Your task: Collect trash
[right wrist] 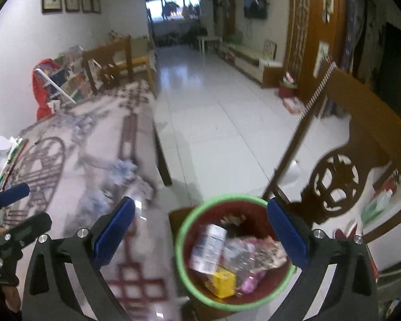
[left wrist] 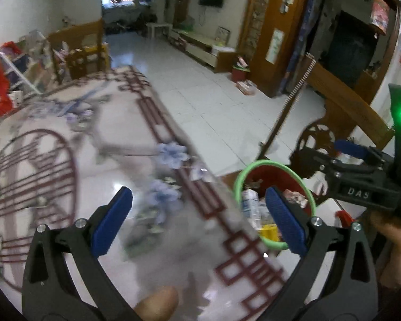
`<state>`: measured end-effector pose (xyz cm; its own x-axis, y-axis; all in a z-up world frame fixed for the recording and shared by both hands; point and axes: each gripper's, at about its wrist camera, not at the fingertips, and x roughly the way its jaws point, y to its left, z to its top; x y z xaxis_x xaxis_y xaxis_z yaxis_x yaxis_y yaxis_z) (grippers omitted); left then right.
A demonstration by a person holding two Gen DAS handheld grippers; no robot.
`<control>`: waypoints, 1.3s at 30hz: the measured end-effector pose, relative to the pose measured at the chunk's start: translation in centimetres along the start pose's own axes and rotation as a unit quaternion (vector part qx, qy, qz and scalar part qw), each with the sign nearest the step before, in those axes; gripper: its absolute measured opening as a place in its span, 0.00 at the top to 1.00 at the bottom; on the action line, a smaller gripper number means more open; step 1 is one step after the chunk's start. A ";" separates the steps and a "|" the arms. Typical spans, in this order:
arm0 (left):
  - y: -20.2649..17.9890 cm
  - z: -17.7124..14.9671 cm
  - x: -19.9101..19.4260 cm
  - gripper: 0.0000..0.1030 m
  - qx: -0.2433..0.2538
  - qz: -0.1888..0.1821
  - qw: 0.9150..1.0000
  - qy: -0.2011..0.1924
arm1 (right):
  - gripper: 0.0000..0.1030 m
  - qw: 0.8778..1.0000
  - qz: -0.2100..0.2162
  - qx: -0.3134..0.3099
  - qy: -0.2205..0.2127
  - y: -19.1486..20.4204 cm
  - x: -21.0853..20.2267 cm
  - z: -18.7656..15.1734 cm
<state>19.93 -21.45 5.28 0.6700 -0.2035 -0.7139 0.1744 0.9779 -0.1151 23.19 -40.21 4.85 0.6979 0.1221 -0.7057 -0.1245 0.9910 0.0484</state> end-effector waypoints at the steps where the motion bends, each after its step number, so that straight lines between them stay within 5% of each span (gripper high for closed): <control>1: 0.7 -0.2 -0.7 0.05 -0.004 0.008 1.000 -0.004 | 0.07 1.000 0.004 -0.009 -0.005 1.3 -0.4 0.0; 4: 3.5 -1.0 -3.0 0.05 -0.016 0.051 0.998 -0.023 | 0.07 0.999 0.009 -0.041 -0.027 4.7 -1.5 0.2; 19: 14.1 -8.9 -10.9 0.05 -0.044 0.132 0.988 -0.073 | 0.07 0.995 0.022 -0.059 -0.083 17.8 -4.6 -5.3; 28: 16.1 -13.1 -12.5 0.05 -0.064 0.138 0.984 -0.090 | 0.07 0.996 0.027 -0.053 -0.064 20.9 -4.5 -8.5; 39: 16.4 -14.2 -12.2 0.05 -0.081 0.136 0.983 -0.090 | 0.07 0.992 0.028 -0.060 -0.104 20.9 -6.2 -9.2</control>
<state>4.37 -2.24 2.23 0.7956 0.0768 -0.6009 -0.1376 0.9889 -0.0559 9.80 -20.70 3.76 0.8166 0.1968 -0.5426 -0.2406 0.9706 -0.0101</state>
